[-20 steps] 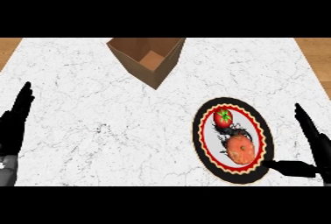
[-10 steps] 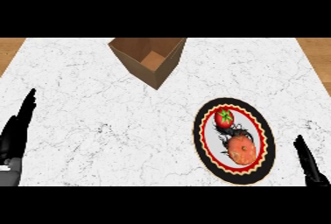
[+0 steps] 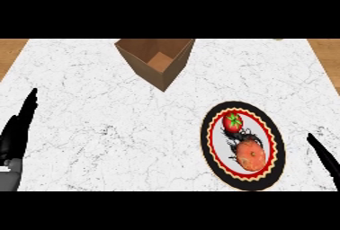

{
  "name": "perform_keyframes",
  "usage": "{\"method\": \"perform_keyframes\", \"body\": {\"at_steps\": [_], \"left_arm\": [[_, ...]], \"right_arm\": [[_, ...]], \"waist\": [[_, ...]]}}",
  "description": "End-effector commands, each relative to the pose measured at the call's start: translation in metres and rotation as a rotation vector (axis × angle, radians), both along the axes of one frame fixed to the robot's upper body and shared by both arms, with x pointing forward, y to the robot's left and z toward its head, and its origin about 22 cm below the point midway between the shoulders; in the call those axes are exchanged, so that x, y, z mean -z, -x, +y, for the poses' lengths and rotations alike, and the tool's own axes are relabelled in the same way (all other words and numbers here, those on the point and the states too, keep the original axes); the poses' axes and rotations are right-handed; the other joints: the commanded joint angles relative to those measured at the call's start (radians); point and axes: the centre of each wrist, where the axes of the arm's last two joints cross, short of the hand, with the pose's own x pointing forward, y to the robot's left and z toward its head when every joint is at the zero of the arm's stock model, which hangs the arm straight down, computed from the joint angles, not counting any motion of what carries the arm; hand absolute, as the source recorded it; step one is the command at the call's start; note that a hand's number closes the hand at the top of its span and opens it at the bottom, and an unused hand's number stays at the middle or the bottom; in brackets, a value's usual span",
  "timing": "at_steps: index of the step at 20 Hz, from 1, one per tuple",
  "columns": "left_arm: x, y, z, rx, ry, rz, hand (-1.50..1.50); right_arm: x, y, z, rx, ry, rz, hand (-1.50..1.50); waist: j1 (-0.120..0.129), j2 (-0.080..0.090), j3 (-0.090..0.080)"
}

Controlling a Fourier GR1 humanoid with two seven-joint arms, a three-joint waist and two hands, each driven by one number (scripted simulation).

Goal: Pick the squash from the plate and place it in the cardboard box

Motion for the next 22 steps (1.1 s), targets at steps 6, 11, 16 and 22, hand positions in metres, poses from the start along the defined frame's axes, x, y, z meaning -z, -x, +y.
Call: {"method": "perform_keyframes", "body": {"at_steps": [6, 11, 16, 22], "left_arm": [[0.002, -0.006, 0.002, 0.007, 0.001, 0.007, 0.0], [0.011, -0.007, -0.015, -0.001, 0.0, 0.009, 0.0], [-0.003, -0.014, -0.005, -0.001, -0.001, -0.004, 0.0], [0.034, 0.016, 0.001, 0.001, 0.005, -0.011, 0.0]], "right_arm": [[-0.051, -0.048, 0.029, -0.073, 0.248, 0.319, -1.5], [-0.054, -0.077, 0.063, -0.103, 0.242, 0.396, -1.5], [-0.029, -0.079, 0.081, -0.097, 0.282, 0.421, -1.5], [-0.032, -0.089, 0.093, -0.092, 0.288, 0.437, -1.5]], "waist": [[0.006, 0.001, 0.001], [0.005, 0.0, 0.002], [-0.002, -0.001, 0.002], [-0.001, 0.0, 0.002]]}}
